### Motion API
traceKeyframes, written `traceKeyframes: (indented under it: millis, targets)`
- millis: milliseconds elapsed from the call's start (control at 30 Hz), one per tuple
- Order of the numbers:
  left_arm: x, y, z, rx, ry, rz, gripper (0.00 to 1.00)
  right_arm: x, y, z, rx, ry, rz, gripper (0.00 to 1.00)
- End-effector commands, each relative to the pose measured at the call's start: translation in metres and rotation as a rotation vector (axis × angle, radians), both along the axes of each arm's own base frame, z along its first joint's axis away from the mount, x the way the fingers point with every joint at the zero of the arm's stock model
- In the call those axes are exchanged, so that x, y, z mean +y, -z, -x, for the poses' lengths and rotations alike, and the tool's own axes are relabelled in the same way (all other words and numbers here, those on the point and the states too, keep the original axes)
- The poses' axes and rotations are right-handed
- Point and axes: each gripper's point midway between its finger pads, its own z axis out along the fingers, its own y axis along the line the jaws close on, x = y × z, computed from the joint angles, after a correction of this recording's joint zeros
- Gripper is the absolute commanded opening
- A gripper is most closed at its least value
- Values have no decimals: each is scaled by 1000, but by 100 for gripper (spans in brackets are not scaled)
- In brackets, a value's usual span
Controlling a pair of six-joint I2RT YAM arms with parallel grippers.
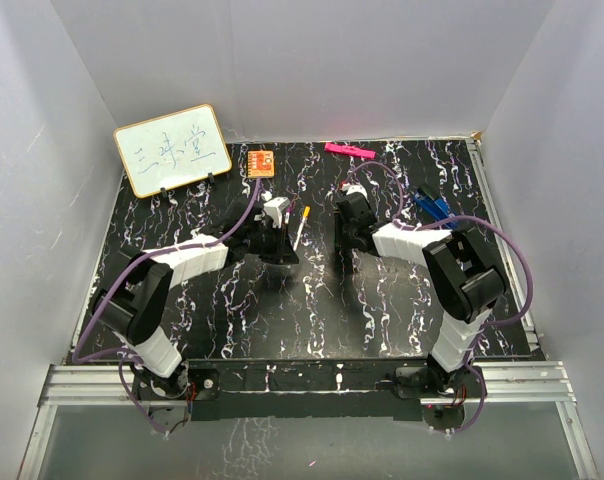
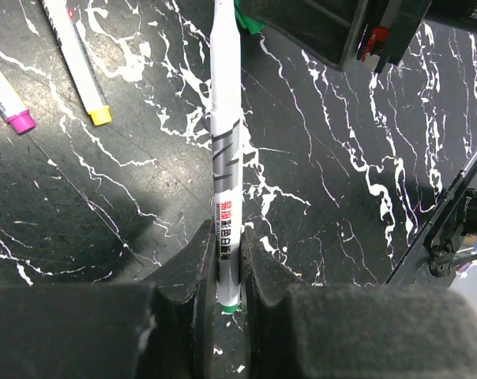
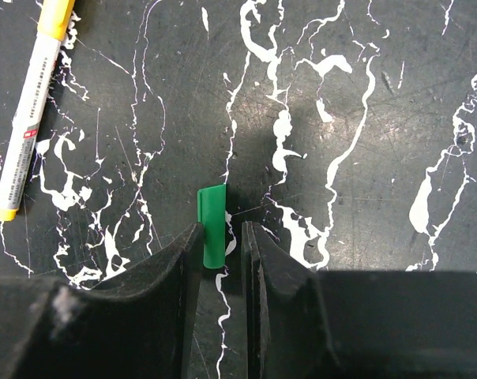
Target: Insert the pens into the pen caps
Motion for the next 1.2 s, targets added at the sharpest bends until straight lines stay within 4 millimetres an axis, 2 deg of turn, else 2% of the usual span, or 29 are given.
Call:
traceKeyframes:
  millis: [0,400,667,1000,1167]
  targets:
    - [-10,-16,-4,-34,27,52,0,13,-21,-20,-72,-15,-32,24]
    - [-12,-15,-4,-20,33,55,0,16,-7,-19,-42,-26,-19,24]
    - [-13,-16,-6,-15,30,54,0,10,8,-10,17,-16,42,21]
    - [-14,-18,-10,-19,23,51,0,-15,53,41,187,-12,287,18]
    - [-15,-19,-11,-20,24,51,0,-20,64,53,231,-22,319,18]
